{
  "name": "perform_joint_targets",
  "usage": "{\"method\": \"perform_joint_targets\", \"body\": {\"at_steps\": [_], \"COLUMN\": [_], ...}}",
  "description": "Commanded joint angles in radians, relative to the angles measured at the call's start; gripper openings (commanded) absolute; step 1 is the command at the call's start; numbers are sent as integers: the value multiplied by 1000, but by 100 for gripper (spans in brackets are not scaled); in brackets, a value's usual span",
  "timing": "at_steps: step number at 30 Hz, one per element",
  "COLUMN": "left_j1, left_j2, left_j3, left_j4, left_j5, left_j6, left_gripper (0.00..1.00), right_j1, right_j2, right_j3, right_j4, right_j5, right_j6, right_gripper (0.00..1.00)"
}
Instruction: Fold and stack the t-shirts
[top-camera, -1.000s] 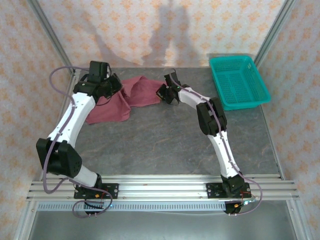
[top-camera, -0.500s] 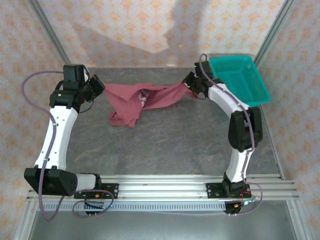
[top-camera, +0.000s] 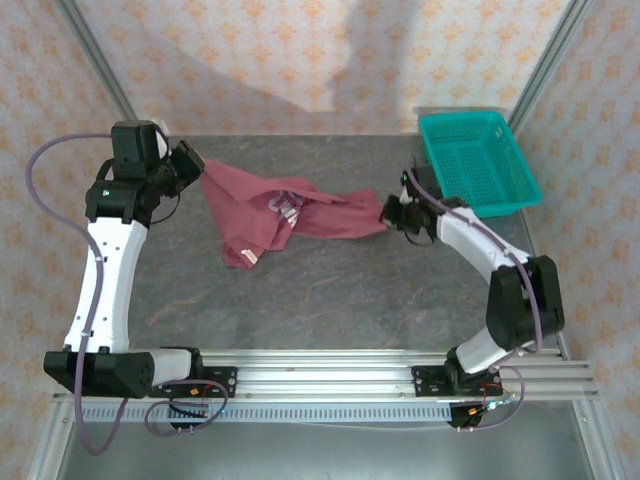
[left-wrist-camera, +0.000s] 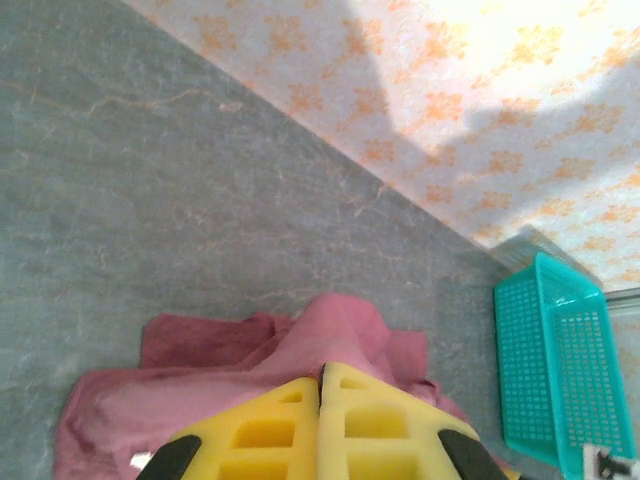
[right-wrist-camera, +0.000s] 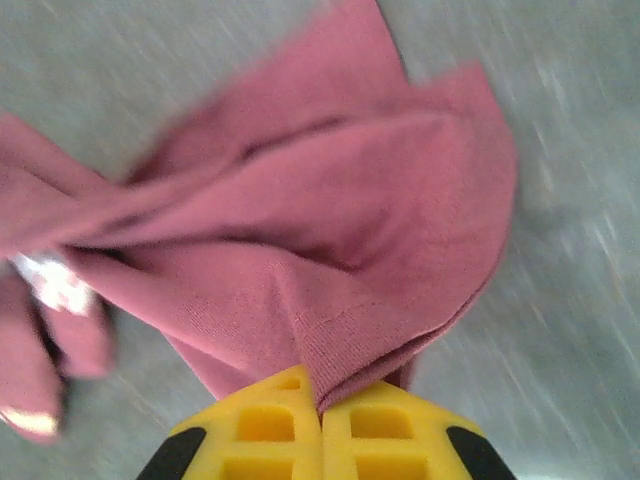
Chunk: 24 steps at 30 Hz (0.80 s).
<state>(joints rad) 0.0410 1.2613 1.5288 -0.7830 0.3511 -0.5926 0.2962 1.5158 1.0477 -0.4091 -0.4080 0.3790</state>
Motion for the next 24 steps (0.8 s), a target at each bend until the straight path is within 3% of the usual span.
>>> {"method": "perform_joint_targets", "body": {"at_steps": [1, 5, 11, 15, 20, 24], "left_j1": [2, 3, 2, 3, 3, 2], "left_j2": [-53, -92, -211, -272, -308, -322], "left_j3": [-34, -121, -365, -459, -503, -517], "left_j4": [-23, -43, 12, 7, -11, -22], "left_j5": [-25, 13, 76, 90, 76, 69], "left_j6": [28, 15, -20, -32, -23, -13], "left_gripper": [0, 0, 0, 0, 0, 0], "right_j1": [14, 10, -37, -79, -78, -81], "right_j2": [-103, -157, -257, -98, 184, 294], "right_j3": [-151, -231, -135, 8, 175, 228], "right_j4": [-93, -155, -141, -148, -205, -208], "right_j5": [47, 60, 171, 112, 67, 68], "right_j6": [-49, -28, 53, 68, 41, 38], "right_gripper": [5, 39, 63, 65, 57, 50]}}
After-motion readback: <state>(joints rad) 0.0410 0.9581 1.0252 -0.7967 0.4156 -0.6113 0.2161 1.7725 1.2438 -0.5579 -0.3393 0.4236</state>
